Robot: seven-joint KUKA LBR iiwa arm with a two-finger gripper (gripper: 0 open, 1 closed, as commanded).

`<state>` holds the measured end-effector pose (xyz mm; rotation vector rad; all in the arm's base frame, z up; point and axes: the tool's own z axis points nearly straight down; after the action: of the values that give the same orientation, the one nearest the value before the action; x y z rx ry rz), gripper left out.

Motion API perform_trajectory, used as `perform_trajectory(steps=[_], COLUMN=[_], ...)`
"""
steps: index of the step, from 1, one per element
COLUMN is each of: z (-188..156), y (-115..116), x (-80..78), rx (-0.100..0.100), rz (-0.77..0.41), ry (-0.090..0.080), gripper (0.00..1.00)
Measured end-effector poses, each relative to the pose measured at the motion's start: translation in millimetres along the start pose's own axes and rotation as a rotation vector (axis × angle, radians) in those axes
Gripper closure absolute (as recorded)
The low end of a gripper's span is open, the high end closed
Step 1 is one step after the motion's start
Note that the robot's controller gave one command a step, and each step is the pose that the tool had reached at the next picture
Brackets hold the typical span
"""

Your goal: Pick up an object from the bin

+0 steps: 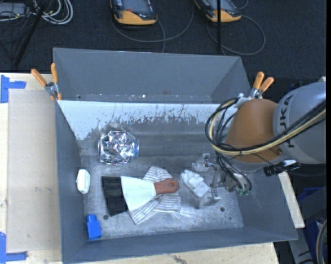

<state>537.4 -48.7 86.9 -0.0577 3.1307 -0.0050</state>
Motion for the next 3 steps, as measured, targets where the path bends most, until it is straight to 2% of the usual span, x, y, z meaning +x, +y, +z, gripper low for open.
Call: perform_trajectory(steps=[1,2,3], z=[1.2,1.2,-4.3], y=[4.8,4.9,5.4], x=[-6.6,-6.6,-4.6], rx=[-0.001,0.000,-0.002], rz=[-0.012,-0.012,-0.011], ry=[-0.018,-0.018,-0.005], gripper=[1.00,1.00,1.00])
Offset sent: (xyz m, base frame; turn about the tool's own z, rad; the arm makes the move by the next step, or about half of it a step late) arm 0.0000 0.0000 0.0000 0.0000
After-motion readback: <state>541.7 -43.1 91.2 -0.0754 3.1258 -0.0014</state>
